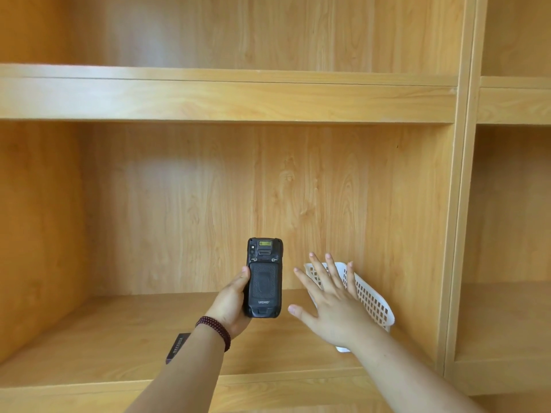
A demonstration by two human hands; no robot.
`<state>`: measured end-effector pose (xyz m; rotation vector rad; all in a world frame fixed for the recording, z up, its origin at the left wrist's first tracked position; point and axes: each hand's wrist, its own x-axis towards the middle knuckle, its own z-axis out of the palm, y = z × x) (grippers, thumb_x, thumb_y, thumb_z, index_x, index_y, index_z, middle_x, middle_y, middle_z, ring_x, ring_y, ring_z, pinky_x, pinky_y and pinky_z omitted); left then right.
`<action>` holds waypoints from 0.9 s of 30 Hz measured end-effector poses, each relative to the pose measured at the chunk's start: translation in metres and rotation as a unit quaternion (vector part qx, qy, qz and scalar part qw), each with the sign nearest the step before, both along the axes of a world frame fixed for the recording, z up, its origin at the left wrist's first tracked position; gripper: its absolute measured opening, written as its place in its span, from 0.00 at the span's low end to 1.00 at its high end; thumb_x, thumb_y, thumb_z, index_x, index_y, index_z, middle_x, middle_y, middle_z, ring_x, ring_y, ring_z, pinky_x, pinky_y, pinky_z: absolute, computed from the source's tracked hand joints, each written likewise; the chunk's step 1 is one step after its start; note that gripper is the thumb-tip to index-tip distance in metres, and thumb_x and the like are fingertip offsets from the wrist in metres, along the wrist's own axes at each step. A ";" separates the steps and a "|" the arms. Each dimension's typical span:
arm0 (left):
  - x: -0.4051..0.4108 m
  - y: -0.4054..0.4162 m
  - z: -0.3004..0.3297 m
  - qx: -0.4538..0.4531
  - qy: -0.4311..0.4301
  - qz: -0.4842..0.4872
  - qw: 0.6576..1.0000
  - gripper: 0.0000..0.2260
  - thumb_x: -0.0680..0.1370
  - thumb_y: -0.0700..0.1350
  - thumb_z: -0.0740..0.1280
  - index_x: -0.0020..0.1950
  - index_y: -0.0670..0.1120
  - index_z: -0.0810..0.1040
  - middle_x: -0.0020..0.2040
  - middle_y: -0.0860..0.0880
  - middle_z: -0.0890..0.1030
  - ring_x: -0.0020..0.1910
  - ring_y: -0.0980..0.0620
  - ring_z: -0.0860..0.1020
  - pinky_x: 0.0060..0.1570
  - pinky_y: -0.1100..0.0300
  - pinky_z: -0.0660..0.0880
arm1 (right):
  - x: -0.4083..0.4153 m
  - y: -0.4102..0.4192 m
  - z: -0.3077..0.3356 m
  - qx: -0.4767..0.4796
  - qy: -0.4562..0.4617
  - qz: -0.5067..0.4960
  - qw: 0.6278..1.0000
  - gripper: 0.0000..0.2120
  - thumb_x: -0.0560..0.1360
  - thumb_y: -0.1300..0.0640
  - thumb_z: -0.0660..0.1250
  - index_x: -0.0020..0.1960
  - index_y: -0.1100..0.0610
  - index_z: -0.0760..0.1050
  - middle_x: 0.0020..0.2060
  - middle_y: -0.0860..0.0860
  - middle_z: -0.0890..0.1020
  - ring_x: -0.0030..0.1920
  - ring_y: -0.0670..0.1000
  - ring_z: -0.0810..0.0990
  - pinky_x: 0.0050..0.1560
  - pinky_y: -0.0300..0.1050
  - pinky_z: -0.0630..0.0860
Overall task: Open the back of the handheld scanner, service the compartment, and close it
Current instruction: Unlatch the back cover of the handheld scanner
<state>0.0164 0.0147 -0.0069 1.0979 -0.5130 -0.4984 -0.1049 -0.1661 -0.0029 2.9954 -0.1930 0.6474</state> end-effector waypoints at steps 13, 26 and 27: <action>-0.007 0.001 0.003 -0.013 -0.023 -0.004 1.000 0.21 0.83 0.55 0.52 0.68 0.46 0.74 0.62 0.40 0.81 0.60 0.41 0.79 0.53 0.47 0.78 | 0.021 0.043 0.025 0.439 -0.063 0.072 0.893 0.24 0.78 0.41 0.61 0.70 0.51 0.70 0.63 0.46 0.78 0.61 0.46 0.75 0.58 0.41 0.70; 0.003 0.016 0.024 0.051 -0.099 0.024 0.993 0.20 0.82 0.52 0.58 0.70 0.44 0.70 0.63 0.37 0.78 0.58 0.43 0.76 0.60 0.45 0.72 | 0.031 0.049 0.013 0.684 -0.036 0.153 0.712 0.10 0.80 0.59 0.64 0.58 0.63 0.77 0.54 0.58 0.83 0.52 0.54 0.84 0.49 0.49 0.83; 0.005 0.018 0.032 0.056 -0.106 0.035 0.992 0.19 0.82 0.52 0.59 0.71 0.48 0.69 0.58 0.40 0.80 0.56 0.44 0.77 0.57 0.47 0.73 | 0.030 0.049 0.011 0.686 -0.032 0.151 0.711 0.10 0.80 0.59 0.63 0.58 0.63 0.76 0.54 0.58 0.83 0.53 0.53 0.84 0.49 0.49 0.83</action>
